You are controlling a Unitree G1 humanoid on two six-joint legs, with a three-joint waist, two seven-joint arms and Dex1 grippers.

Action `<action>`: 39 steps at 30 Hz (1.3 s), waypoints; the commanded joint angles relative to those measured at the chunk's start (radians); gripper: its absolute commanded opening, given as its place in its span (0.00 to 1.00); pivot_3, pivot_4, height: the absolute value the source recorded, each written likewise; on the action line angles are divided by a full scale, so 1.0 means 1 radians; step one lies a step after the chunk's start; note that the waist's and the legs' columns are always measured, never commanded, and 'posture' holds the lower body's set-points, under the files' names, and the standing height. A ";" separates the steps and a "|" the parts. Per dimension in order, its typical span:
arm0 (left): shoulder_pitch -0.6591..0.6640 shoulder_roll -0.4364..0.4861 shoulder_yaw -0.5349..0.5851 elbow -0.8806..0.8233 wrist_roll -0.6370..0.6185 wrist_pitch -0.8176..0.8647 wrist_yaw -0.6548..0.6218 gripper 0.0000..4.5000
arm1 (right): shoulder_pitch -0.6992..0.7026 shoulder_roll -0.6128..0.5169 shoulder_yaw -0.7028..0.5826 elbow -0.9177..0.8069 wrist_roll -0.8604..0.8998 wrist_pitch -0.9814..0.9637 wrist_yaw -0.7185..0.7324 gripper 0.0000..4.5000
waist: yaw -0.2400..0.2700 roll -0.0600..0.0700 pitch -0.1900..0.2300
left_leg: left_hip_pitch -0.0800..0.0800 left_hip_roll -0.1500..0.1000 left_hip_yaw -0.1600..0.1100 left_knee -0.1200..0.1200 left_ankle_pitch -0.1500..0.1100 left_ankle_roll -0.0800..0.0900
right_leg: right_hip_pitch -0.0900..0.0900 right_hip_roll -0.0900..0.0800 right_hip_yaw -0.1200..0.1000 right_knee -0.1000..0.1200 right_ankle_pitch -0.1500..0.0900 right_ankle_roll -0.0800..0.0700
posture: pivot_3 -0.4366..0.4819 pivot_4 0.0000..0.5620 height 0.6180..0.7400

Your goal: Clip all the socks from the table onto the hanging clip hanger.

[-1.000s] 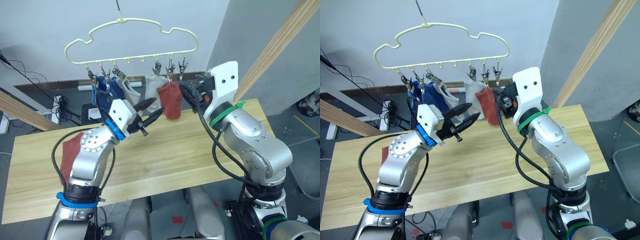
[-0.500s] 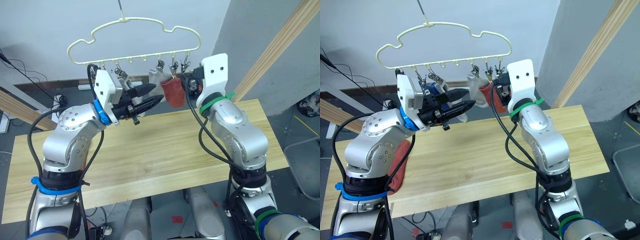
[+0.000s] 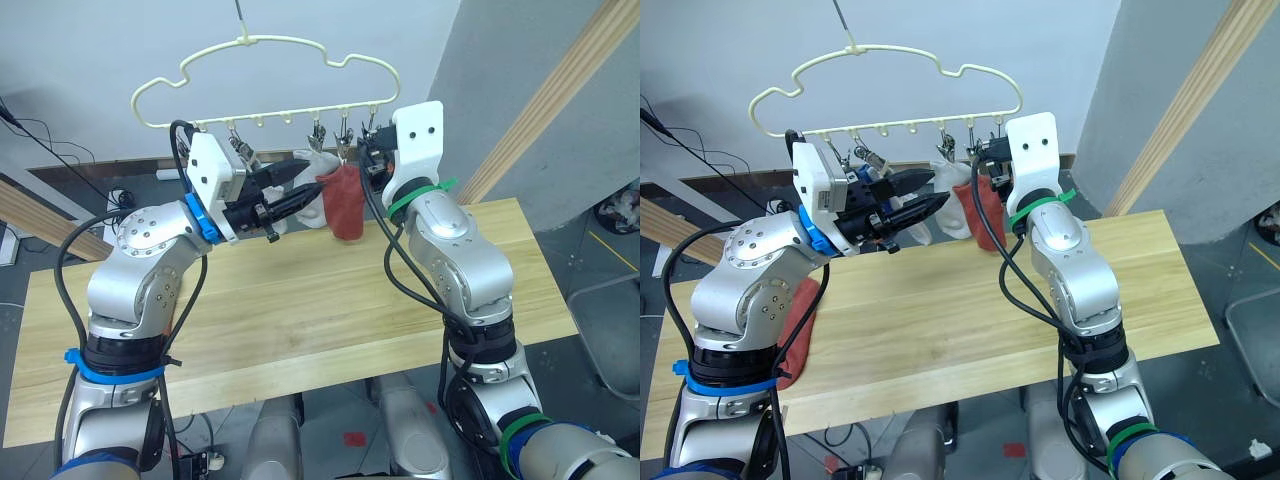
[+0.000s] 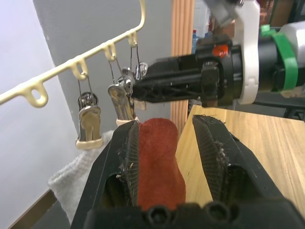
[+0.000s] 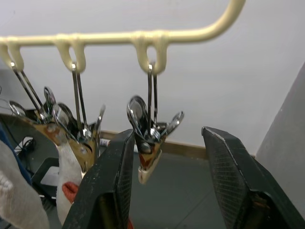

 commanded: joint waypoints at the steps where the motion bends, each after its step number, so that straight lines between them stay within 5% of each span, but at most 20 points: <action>1: -0.008 -0.005 0.002 -0.022 0.008 -0.027 -0.002 0.44 | -0.030 0.026 -0.019 -0.012 -0.019 -0.034 -0.022 0.51 | 0.000 0.000 0.000 | 0.000 0.000 0.000 0.000 0.000 0.000 | 0.000 0.000 0.000 0.000 0.000 0.000 | 0.32 0.64 1.00; 27: 0.003 -0.012 -0.010 -0.003 0.046 -0.063 -0.022 0.44 | -0.091 0.253 -0.101 -0.028 0.022 0.075 -0.225 0.51 | 0.000 0.000 0.000 | 0.000 0.000 0.000 0.000 0.000 0.000 | 0.000 0.000 0.000 0.001 0.000 0.000 | 0.31 0.62 1.00; 39: 0.005 -0.018 -0.015 0.001 0.062 -0.074 -0.029 0.44 | -0.097 0.242 -0.064 -0.041 0.105 0.077 -0.216 0.51 | -0.001 0.000 0.000 | 0.000 0.000 0.000 0.000 0.000 0.000 | 0.000 0.000 0.000 0.001 0.000 0.000 | 0.31 0.61 1.00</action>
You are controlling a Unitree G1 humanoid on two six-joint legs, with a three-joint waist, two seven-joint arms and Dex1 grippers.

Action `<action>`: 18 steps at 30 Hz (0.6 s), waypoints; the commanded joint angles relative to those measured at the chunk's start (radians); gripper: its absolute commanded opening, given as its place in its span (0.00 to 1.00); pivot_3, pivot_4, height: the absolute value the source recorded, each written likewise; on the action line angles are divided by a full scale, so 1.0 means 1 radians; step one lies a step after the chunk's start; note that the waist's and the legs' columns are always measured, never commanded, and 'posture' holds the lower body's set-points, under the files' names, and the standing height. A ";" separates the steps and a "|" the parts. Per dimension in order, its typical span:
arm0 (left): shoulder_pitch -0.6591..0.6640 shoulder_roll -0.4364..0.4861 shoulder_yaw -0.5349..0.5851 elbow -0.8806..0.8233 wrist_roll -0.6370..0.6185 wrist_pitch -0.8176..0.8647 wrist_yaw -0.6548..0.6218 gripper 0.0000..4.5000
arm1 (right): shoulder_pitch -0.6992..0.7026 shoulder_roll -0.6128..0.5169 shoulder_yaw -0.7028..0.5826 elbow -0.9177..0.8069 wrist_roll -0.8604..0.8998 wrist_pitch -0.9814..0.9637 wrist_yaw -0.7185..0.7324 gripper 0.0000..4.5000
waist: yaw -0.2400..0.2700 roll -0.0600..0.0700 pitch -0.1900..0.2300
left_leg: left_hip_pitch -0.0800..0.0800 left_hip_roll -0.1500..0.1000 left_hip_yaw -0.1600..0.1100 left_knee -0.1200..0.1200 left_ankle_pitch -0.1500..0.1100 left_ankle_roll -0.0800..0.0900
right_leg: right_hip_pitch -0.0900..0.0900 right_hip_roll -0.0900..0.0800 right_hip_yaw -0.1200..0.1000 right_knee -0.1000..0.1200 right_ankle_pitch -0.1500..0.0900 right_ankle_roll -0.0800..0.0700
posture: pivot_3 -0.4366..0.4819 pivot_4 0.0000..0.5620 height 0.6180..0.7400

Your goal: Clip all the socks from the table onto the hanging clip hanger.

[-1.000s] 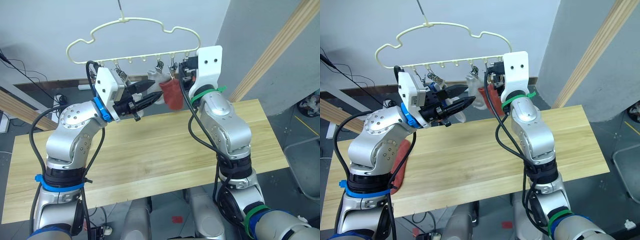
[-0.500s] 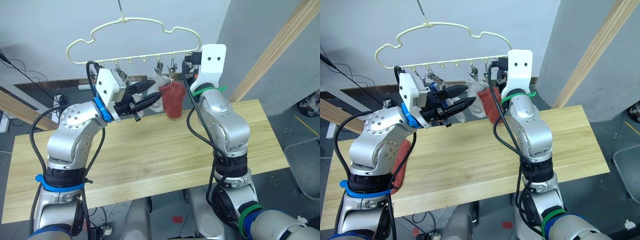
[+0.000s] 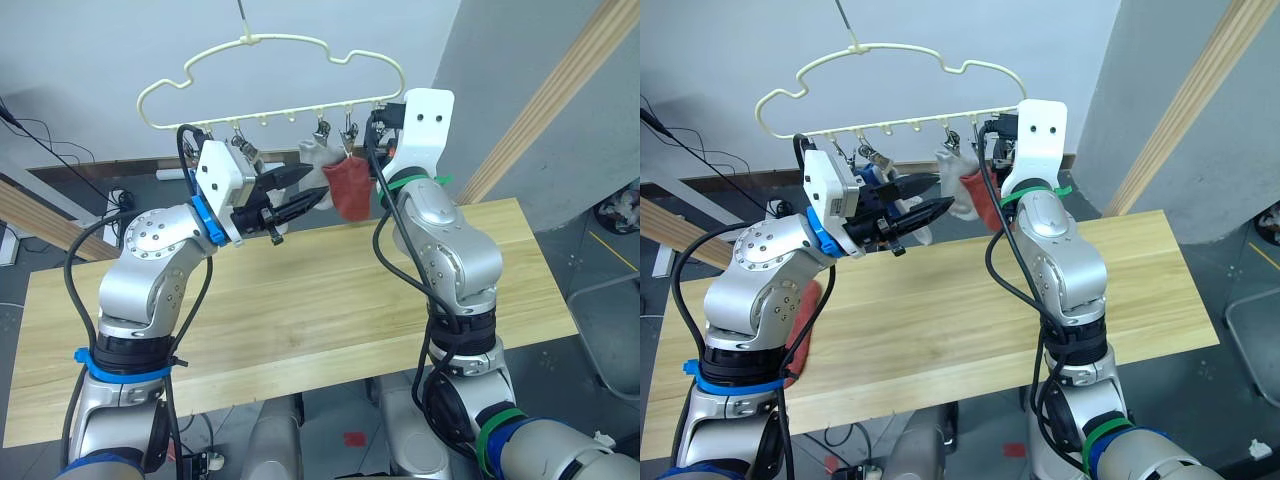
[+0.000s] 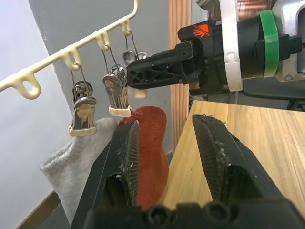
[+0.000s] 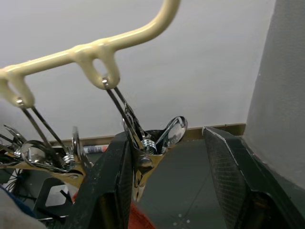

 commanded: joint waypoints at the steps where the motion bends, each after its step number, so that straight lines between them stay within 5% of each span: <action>1: 0.002 -0.001 0.003 -0.016 0.005 -0.029 -0.007 0.44 | -0.040 0.097 0.023 -0.062 0.030 -0.015 0.003 0.51 | 0.000 0.000 0.000 | 0.000 0.000 0.000 0.000 0.000 0.000 | 0.000 0.000 0.000 0.000 0.000 0.000 | 0.31 0.61 1.00; 18: 0.003 -0.004 -0.005 -0.011 0.019 -0.038 -0.008 0.44 | -0.037 0.082 0.061 -0.048 0.083 -0.068 0.041 0.51 | 0.000 0.000 0.000 | 0.000 0.000 0.000 0.000 0.000 0.000 | 0.000 0.000 0.000 0.000 0.000 0.000 | 0.31 0.62 1.00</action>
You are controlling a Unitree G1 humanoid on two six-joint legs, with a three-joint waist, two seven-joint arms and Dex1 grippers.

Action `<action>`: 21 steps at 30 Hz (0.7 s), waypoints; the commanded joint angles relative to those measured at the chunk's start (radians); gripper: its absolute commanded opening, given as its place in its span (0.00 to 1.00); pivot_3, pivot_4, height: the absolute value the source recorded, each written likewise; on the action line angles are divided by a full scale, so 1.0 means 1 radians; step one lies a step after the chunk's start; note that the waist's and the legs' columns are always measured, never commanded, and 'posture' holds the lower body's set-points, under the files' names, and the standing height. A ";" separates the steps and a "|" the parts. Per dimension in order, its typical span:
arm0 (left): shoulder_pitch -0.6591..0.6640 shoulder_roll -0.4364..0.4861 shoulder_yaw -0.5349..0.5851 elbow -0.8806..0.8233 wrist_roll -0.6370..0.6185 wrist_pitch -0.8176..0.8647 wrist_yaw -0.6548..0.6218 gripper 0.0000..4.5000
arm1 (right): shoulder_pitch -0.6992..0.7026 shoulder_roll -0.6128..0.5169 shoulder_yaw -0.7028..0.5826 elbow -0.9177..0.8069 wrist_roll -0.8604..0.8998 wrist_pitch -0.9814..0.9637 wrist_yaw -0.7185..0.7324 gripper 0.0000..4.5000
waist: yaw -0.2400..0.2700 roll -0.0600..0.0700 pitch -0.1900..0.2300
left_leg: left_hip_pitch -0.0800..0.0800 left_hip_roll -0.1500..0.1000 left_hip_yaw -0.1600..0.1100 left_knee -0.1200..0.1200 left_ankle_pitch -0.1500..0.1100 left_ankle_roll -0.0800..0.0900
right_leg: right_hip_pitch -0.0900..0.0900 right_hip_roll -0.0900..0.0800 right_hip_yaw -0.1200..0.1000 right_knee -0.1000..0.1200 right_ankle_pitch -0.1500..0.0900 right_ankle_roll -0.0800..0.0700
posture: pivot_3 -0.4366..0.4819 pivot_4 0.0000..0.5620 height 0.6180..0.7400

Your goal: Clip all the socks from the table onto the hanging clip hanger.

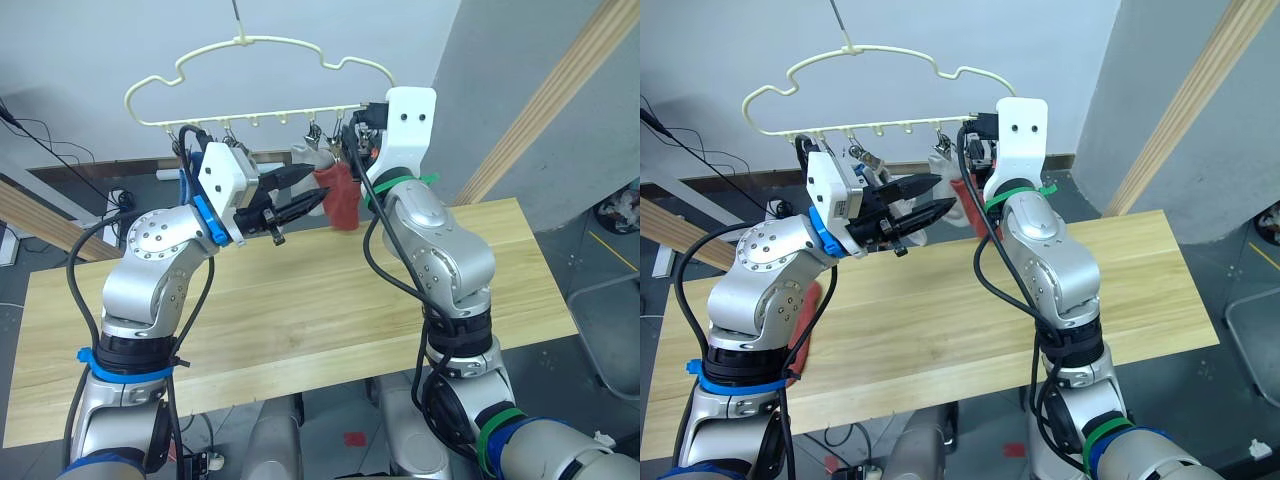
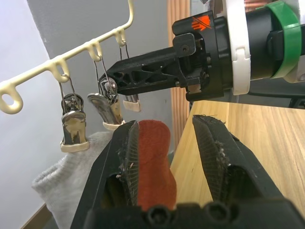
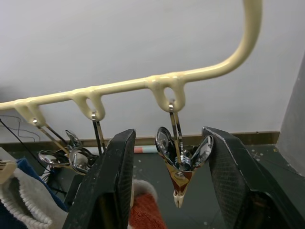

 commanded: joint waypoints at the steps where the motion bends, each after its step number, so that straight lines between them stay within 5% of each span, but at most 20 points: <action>1: 0.004 0.000 0.004 -0.014 0.000 -0.021 -0.007 0.44 | -0.038 0.082 0.016 -0.045 0.015 -0.029 0.006 0.51 | 0.000 0.000 0.000 | 0.000 0.000 0.000 0.000 0.000 0.000 | 0.000 0.000 0.000 0.000 0.000 0.000 | 0.32 0.62 1.00; 9: 0.008 0.001 0.003 -0.016 0.003 -0.023 -0.009 0.44 | -0.039 0.084 0.017 -0.038 0.016 -0.038 0.004 0.51 | 0.000 0.000 0.000 | 0.000 0.000 0.000 0.000 0.000 0.000 | 0.000 0.000 0.000 0.000 0.000 0.000 | 0.32 0.62 1.00; 17: 0.063 0.006 0.005 -0.048 0.007 -0.014 0.006 0.44 | -0.035 0.075 0.017 -0.037 0.010 -0.048 0.002 0.04 | -0.001 0.000 0.000 | 0.000 0.000 0.000 0.000 0.000 0.000 | 0.000 0.000 0.000 0.000 0.000 0.000 | 0.31 0.62 1.00; 21: 0.108 0.011 0.010 -0.073 0.017 -0.012 0.022 0.44 | -0.035 0.069 0.017 -0.037 0.010 -0.051 0.005 0.01 | 0.001 0.000 0.000 | 0.000 0.000 0.000 0.000 0.000 0.000 | 0.000 0.000 0.000 0.000 0.000 0.000 | 0.32 0.62 1.00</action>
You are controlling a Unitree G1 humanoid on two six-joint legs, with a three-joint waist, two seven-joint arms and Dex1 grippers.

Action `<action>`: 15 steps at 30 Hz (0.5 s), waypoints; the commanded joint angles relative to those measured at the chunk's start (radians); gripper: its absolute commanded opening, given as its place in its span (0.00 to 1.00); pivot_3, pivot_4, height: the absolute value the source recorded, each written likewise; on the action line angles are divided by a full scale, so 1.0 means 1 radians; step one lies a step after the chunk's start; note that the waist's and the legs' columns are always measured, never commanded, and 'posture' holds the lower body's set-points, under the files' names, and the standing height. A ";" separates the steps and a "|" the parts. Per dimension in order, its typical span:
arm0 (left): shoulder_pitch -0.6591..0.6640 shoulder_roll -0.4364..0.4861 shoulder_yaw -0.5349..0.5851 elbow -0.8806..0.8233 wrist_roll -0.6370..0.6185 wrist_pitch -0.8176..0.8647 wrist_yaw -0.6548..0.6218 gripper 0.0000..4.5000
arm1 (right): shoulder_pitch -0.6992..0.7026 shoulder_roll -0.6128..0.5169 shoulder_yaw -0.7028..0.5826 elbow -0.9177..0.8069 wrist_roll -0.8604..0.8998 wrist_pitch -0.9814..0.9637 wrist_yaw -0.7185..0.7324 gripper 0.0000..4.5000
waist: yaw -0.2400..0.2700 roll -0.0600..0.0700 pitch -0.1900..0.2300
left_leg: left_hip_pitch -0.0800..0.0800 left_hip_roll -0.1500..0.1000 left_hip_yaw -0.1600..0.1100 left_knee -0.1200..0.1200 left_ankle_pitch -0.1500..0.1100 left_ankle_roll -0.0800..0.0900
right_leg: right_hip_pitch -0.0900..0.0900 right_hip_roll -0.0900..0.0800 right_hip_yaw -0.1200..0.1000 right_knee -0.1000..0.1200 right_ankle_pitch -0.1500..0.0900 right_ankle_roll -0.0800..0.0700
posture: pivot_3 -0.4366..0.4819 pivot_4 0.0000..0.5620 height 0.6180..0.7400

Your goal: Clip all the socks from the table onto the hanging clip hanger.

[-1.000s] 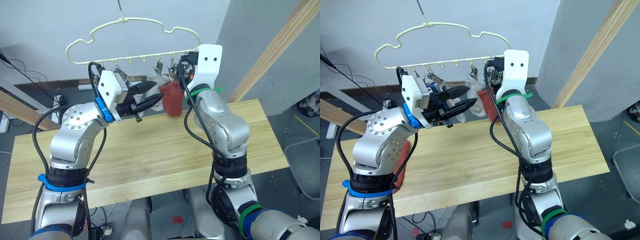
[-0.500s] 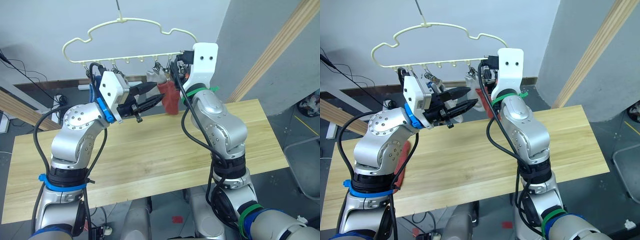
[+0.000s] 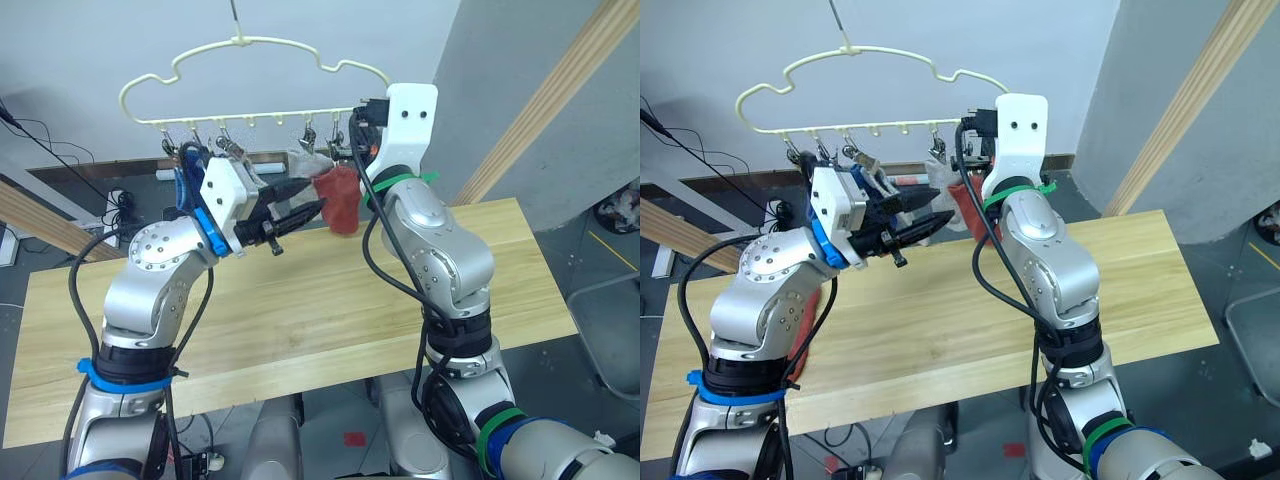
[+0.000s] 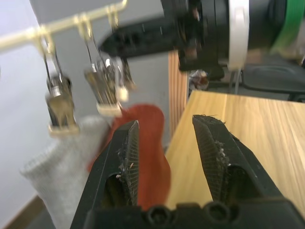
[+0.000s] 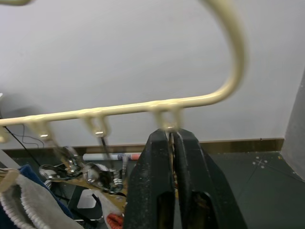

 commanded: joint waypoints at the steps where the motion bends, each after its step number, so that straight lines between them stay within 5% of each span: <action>1: 0.037 0.010 0.013 -0.065 0.015 -0.014 0.023 0.44 | -0.035 0.068 0.010 -0.037 0.007 -0.022 0.006 0.01 | 0.001 0.000 0.000 | 0.000 0.000 0.000 0.000 0.000 0.000 | 0.000 0.000 0.000 0.000 0.000 0.000 | 0.32 0.63 1.00; 6: 0.175 0.006 0.048 -0.060 0.136 -0.088 0.145 0.44 | -0.037 0.062 0.007 -0.034 0.005 -0.024 0.013 0.01 | -0.002 0.000 0.000 | 0.001 0.000 0.000 0.000 0.000 0.000 | 0.000 0.000 0.000 0.000 0.000 0.000 | 0.32 0.63 1.00; 15: 0.355 -0.059 0.318 0.168 0.174 -0.089 0.435 0.99 | -0.039 0.050 0.004 -0.038 0.003 -0.011 0.026 0.00 | 0.000 0.000 0.000 | 0.001 0.000 0.000 0.000 0.000 0.000 | -0.001 0.000 0.000 0.001 0.000 0.000 | 0.32 0.65 1.00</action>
